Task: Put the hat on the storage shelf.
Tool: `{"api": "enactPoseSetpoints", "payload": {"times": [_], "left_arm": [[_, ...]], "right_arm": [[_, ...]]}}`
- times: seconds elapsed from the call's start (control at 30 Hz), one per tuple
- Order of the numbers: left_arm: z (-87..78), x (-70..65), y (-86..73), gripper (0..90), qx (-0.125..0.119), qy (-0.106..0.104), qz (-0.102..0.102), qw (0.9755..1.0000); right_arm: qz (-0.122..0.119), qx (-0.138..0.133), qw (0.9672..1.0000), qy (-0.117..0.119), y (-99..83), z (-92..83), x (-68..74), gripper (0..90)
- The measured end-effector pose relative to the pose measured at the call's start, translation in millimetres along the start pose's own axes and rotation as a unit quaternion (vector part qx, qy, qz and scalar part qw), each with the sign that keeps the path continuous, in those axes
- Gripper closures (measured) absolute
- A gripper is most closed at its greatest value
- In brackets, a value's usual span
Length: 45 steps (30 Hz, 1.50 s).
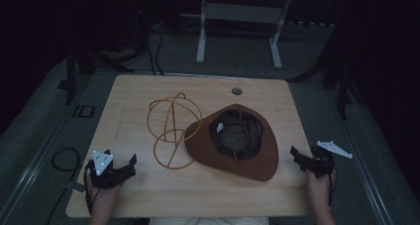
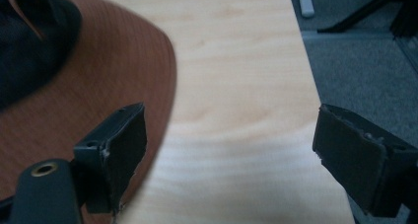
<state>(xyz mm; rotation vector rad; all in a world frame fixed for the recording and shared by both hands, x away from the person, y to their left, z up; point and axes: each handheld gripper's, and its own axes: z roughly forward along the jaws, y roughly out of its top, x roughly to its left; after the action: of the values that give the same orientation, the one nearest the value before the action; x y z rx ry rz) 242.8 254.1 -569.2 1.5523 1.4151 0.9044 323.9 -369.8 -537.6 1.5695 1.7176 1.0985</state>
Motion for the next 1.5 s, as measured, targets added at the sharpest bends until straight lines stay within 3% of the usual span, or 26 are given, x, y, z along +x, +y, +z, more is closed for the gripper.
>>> {"api": "enactPoseSetpoints", "payload": {"times": [0.13, 0.33, 0.37, 0.53, 0.77, 0.9, 1.07, 1.2, 1.37, 1.4, 1.5], "left_arm": [[-0.3, -1.2, 0.0, 8.7, -0.002, 0.002, 0.003, 1.0], [-0.2, -1.6, 0.0, 8.7, -0.001, -0.001, 0.003, 1.0], [0.1, -2.1, -0.2, 8.7, 0.0, -0.003, 0.004, 1.0], [-0.2, -3.0, 0.2, 8.7, 0.0, -0.003, 0.01, 0.9999], [-0.3, -2.3, 0.3, 8.7, 0.0, -0.006, 0.01, 0.9999], [-0.4, -2.3, 0.3, 8.7, 0.0, -0.01, 0.01, 0.9999], [-1.4, -3.0, 1.0, 8.7, -0.007, -0.011, 0.01, 0.9999], [-0.8, -2.6, 0.8, 8.7, -0.005, -0.013, 0.011, 0.9998], [0.6, -3.1, 0.2, 8.7, -0.001, -0.015, 0.013, 0.9998], [0.0, -3.6, 0.8, 8.7, -0.003, -0.015, 0.013, 0.9998], [-0.5, -4.1, 1.0, 8.7, -0.005, -0.014, 0.014, 0.9998]], "right_arm": [[0.007, -0.014, 0.9999, 0.003, 15.9, -3.2, 5.3, 13.0], [-0.003, -0.027, 0.9996, 0.011, 38.6, -6.3, 13.5, 12.7], [-0.01, -0.028, 0.9995, 0.014, 49.1, -6.6, 17.5, 12.7], [-0.032, -0.031, 0.9987, 0.022, 67.7, -6.0, 29.8, 13.4], [-0.052, 0.001, 0.9963, 0.068, 83.0, 10.1, 52.7, 14.1], [-0.055, 0.014, 0.9951, 0.081, 85.9, 20.0, 66.1, 15.6], [-0.08, 0.039, 0.9922, 0.087, 88.4, 37.0, 83.4, 15.6], [-0.084, 0.06, 0.9907, 0.089, 89.4, 51.5, 90.3, 14.1], [-0.095, 0.064, 0.9901, 0.082, 89.7, 61.0, 96.3, 13.8], [-0.102, 0.075, 0.9889, 0.077, 89.9, 65.7, 100.3, 19.9], [-0.104, 0.082, 0.9882, 0.077, 89.1, 74.5, 104.3, 19.4]]}}
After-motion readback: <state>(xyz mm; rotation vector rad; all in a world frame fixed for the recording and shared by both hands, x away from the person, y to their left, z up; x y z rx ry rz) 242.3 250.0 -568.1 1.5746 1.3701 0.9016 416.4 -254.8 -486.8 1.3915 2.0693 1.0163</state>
